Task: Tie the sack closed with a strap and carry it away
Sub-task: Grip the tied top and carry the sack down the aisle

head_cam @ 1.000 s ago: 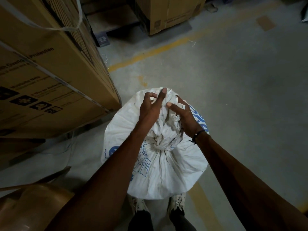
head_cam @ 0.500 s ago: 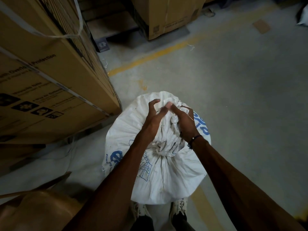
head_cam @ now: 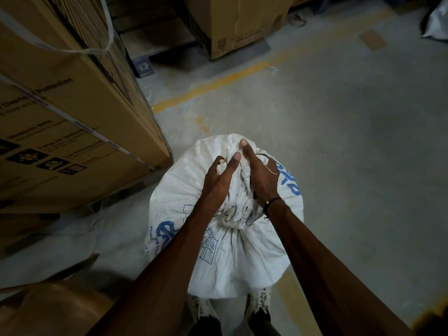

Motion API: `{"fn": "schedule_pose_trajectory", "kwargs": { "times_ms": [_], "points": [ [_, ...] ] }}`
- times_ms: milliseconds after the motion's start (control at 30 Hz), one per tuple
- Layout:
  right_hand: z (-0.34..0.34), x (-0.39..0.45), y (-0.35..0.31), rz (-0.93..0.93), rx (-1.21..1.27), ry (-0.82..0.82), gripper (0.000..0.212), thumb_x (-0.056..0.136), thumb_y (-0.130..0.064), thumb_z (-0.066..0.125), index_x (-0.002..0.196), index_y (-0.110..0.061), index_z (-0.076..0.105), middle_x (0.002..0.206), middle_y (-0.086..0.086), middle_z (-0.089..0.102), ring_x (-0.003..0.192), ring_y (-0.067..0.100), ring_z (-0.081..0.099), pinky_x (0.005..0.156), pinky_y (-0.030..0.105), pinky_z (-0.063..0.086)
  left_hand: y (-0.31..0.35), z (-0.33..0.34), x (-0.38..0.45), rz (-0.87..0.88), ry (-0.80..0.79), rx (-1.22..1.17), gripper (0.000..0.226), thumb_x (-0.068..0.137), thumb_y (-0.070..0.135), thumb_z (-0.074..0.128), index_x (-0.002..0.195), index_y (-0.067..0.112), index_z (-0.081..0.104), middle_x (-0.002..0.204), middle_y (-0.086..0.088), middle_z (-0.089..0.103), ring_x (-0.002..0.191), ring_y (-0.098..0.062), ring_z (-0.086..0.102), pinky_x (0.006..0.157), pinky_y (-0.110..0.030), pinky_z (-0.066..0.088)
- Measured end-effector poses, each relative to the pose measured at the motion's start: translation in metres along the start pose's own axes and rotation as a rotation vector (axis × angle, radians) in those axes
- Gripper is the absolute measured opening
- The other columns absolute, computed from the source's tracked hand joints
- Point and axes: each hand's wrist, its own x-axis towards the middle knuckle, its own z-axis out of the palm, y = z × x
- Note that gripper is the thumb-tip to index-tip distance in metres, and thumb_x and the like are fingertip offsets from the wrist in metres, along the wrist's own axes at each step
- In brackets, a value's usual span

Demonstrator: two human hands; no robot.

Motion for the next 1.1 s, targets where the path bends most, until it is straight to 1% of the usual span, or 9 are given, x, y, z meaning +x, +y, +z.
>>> {"fn": "schedule_pose_trajectory", "kwargs": {
  "times_ms": [67,167,300,367,433,600,833,967,1100],
  "points": [
    [0.002,-0.006,0.0,0.01,0.012,-0.032,0.049,0.081,-0.084,0.067,0.082,-0.035,0.073,0.08,-0.016,0.071,0.085,0.002,0.069,0.097,0.032,0.052,0.004,0.005,-0.004,-0.007,0.122,-0.015,0.069,0.082,0.084,0.057,0.125,0.03,0.064,0.127,0.01,0.068,0.122,-0.011,0.061,0.106,-0.034,0.046],
    [0.001,-0.011,0.009,0.065,0.145,-0.124,0.079,0.065,-0.097,0.068,0.116,-0.038,0.079,0.115,-0.013,0.079,0.118,0.01,0.071,0.118,0.043,0.046,0.004,0.009,-0.001,-0.01,0.258,-0.024,0.102,0.065,0.101,0.048,0.14,0.032,0.062,0.142,0.0,0.066,0.132,-0.023,0.06,0.113,-0.049,0.048],
    [-0.017,-0.015,0.034,0.023,0.42,-0.395,0.092,0.072,-0.073,0.085,0.137,-0.01,0.069,0.137,0.014,0.074,0.131,0.028,0.069,0.115,0.048,0.051,0.018,0.003,0.0,-0.014,0.3,-0.018,0.092,0.081,0.089,0.05,0.142,0.022,0.06,0.144,-0.007,0.063,0.135,-0.03,0.057,0.114,-0.052,0.045],
    [-0.026,-0.016,0.043,0.0,0.369,-0.425,0.106,0.057,-0.069,0.095,0.138,-0.007,0.064,0.131,0.011,0.076,0.122,0.023,0.074,0.102,0.039,0.059,0.023,0.001,0.002,-0.035,0.304,-0.005,0.091,0.084,0.086,0.052,0.145,0.019,0.057,0.148,-0.01,0.059,0.139,-0.033,0.054,0.117,-0.054,0.041],
    [-0.029,-0.016,0.045,-0.056,0.198,-0.404,0.119,0.053,-0.063,0.098,0.149,-0.009,0.054,0.138,0.005,0.073,0.125,0.019,0.072,0.107,0.04,0.057,0.025,0.001,0.004,-0.042,0.299,-0.004,0.086,0.087,0.082,0.053,0.142,0.016,0.059,0.146,-0.012,0.06,0.138,-0.035,0.054,0.116,-0.049,0.041],
    [-0.016,-0.014,0.031,-0.137,0.119,-0.287,0.055,0.075,-0.04,0.093,0.124,-0.026,0.072,0.118,-0.011,0.082,0.114,0.008,0.076,0.101,0.031,0.059,0.029,0.01,0.004,-0.087,0.183,0.06,0.083,0.094,0.074,0.051,0.155,0.018,0.045,0.156,-0.013,0.052,0.143,-0.034,0.049,0.116,-0.045,0.037],
    [-0.012,0.013,0.033,0.025,0.095,-0.325,0.086,0.072,-0.083,0.079,0.14,-0.032,0.068,0.133,-0.008,0.077,0.126,0.016,0.072,0.117,0.048,0.05,0.013,0.003,0.025,-0.149,-0.065,0.062,0.131,0.049,0.112,0.04,0.152,0.031,0.05,0.153,-0.007,0.056,0.139,-0.028,0.056,0.117,-0.051,0.042],
    [-0.016,0.027,0.033,0.11,0.123,-0.428,0.083,0.076,-0.08,0.078,0.142,-0.03,0.068,0.137,0.001,0.075,0.13,0.023,0.07,0.121,0.051,0.046,-0.028,-0.002,0.054,-0.176,-0.068,-0.093,0.109,0.059,0.099,0.063,0.15,0.041,0.051,0.151,0.003,0.06,0.14,-0.019,0.055,0.121,-0.05,0.037],
    [-0.003,0.022,0.037,0.134,0.094,-0.476,0.086,0.07,-0.085,0.079,0.137,-0.032,0.072,0.134,0.0,0.077,0.127,0.021,0.072,0.12,0.049,0.047,0.014,0.003,-0.007,-0.091,0.11,-0.095,0.05,0.092,0.072,0.058,0.113,0.027,0.065,0.109,0.013,0.068,0.111,-0.008,0.062,0.103,-0.029,0.046]
  ]
}}
